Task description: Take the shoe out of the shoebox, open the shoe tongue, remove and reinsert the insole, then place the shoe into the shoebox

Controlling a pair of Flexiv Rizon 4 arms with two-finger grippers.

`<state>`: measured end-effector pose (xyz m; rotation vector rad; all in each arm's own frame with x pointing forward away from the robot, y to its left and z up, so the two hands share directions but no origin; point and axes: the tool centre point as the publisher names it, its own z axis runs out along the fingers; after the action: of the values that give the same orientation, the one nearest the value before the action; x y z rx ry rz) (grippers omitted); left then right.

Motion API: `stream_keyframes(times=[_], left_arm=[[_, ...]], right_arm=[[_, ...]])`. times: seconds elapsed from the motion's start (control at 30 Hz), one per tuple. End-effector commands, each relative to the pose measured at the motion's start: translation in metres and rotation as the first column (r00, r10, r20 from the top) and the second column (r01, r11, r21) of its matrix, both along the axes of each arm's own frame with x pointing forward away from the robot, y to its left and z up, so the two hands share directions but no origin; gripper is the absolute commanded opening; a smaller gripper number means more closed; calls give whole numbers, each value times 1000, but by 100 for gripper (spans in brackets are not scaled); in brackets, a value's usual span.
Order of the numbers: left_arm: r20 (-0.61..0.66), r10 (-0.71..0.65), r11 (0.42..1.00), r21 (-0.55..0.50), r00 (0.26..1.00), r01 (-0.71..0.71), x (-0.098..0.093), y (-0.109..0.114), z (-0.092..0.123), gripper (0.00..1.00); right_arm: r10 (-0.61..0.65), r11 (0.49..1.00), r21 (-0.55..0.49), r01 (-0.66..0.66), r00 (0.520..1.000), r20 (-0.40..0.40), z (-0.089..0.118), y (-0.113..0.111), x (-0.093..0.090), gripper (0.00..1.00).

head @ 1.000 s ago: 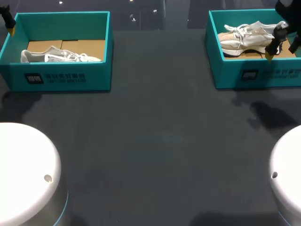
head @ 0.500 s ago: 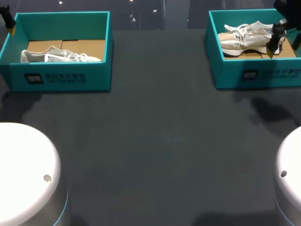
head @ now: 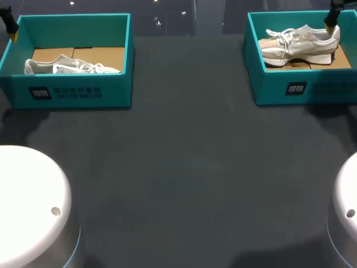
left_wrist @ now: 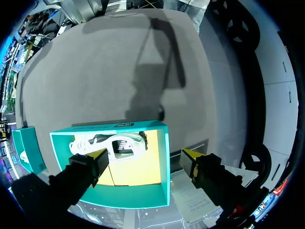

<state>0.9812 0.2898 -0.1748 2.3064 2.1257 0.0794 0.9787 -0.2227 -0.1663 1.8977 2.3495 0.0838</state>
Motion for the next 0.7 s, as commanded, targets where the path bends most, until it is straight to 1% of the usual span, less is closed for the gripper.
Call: stream_keyframes(times=[0.03,0.07,0.57,0.6,0.67,0.7], left_arm=[[3,-1,1000,2,1000,1,-2,0,0,100],[3,-1,1000,2,1000,1,-2,0,0,100],[3,-1,1000,2,1000,1,-2,0,0,100],[3,-1,1000,2,1000,1,-2,0,0,100],[3,-1,1000,2,1000,1,-2,0,0,100],[3,-1,1000,2,1000,1,-2,0,0,100]], right_arm=[[-67,998,0,67,994,-86,-2,-9,57,100],[-77,996,45,80,994,-75,-3,-14,60,100],[-77,996,45,80,994,-75,-3,-14,60,100],[-96,994,42,98,994,-49,-2,-15,68,100],[-111,994,-26,111,994,-15,-1,-16,84,100],[-106,994,-33,105,994,-4,-1,-16,92,100]])
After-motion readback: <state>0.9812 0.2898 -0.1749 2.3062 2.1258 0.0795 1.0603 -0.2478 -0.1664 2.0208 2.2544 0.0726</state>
